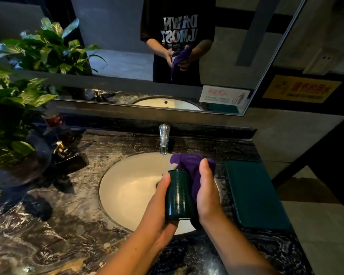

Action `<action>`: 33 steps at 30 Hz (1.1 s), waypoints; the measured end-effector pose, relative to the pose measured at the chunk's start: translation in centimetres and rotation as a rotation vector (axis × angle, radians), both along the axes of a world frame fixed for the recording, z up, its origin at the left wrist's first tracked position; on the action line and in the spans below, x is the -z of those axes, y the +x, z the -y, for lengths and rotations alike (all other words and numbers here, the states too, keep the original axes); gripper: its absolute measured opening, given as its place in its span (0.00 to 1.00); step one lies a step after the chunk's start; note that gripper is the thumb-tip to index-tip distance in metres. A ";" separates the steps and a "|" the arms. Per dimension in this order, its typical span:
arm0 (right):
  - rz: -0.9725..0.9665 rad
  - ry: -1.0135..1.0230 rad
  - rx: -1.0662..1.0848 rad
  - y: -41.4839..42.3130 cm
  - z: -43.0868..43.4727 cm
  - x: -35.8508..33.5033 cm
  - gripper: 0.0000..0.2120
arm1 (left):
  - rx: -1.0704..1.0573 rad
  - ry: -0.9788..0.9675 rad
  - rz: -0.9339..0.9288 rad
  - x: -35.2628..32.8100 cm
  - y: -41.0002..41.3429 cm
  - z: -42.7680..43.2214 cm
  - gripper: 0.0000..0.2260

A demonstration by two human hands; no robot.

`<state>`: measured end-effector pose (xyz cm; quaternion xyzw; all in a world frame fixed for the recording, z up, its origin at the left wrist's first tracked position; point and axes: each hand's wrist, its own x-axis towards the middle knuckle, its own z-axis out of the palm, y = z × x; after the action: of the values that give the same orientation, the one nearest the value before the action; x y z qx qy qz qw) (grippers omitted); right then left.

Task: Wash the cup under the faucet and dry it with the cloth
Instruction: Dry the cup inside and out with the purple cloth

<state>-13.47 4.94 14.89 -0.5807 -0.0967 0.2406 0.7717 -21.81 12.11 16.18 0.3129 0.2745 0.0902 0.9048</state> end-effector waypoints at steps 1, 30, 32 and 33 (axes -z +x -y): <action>0.007 0.002 -0.035 -0.4 0.0 0.2 0.25 | -0.023 -0.046 0.003 0.2 0.1 -0.1 0.17; 0.549 -0.516 0.193 2.3 -0.3 -1.2 0.31 | 0.223 0.617 -0.218 0.6 1.9 -1.5 0.23; 0.473 -0.440 0.252 1.9 -0.5 -1.1 0.29 | 0.240 0.651 -0.189 0.3 1.9 -1.1 0.20; 0.359 -0.335 0.275 1.7 -0.6 -1.1 0.27 | 0.236 0.680 -0.175 0.1 1.9 -0.8 0.18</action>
<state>-11.75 5.54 15.99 -0.7410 -0.1110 0.0395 0.6610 -19.93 12.95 16.06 0.6317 0.2673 0.0443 0.7263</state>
